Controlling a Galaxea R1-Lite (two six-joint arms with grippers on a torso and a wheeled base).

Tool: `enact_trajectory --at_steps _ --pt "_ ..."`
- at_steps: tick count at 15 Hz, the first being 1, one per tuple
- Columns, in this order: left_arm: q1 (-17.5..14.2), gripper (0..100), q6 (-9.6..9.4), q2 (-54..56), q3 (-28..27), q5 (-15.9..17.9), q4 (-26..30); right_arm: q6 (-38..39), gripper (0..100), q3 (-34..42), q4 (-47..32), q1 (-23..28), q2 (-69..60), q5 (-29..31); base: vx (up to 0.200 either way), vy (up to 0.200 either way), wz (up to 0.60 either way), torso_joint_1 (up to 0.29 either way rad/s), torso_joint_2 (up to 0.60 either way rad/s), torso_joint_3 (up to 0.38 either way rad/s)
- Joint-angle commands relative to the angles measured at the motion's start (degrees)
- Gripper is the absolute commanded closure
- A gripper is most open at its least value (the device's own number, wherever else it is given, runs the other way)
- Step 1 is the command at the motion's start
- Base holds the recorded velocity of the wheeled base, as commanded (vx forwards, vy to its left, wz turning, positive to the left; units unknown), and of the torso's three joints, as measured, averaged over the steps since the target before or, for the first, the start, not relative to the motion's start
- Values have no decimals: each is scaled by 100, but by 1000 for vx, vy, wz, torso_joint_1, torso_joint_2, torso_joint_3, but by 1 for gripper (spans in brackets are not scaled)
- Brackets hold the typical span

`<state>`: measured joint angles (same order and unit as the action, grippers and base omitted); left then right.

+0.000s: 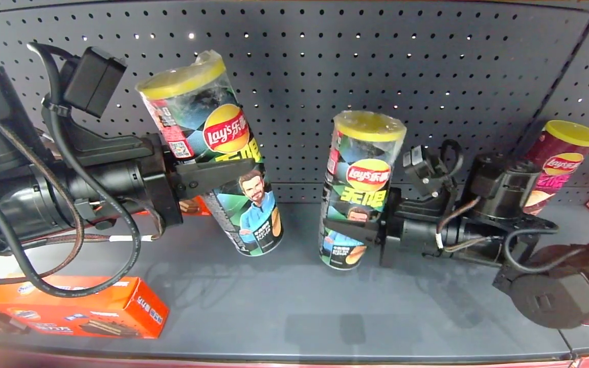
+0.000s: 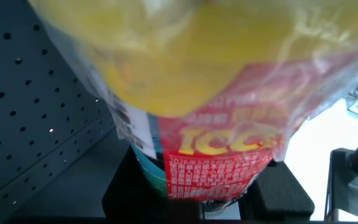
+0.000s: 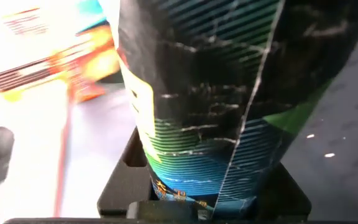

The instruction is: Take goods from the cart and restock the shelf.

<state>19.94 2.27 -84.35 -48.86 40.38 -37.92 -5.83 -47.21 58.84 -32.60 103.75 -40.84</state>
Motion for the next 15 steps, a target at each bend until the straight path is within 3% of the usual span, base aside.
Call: enact_trajectory --at_steps 1,5,15 --pt "1 100 2 6 8 -12 -4 -85 100 863 373 -36 -488 -311 0 0 0 0 0 0" --pt "1 100 2 6 8 -21 -4 -569 100 1478 760 -27 -224 -566 0 0 0 0 0 0" --pt "1 100 2 -47 17 -12 -4 -700 100 1426 786 -159 259 -495 0 0 0 0 0 0"
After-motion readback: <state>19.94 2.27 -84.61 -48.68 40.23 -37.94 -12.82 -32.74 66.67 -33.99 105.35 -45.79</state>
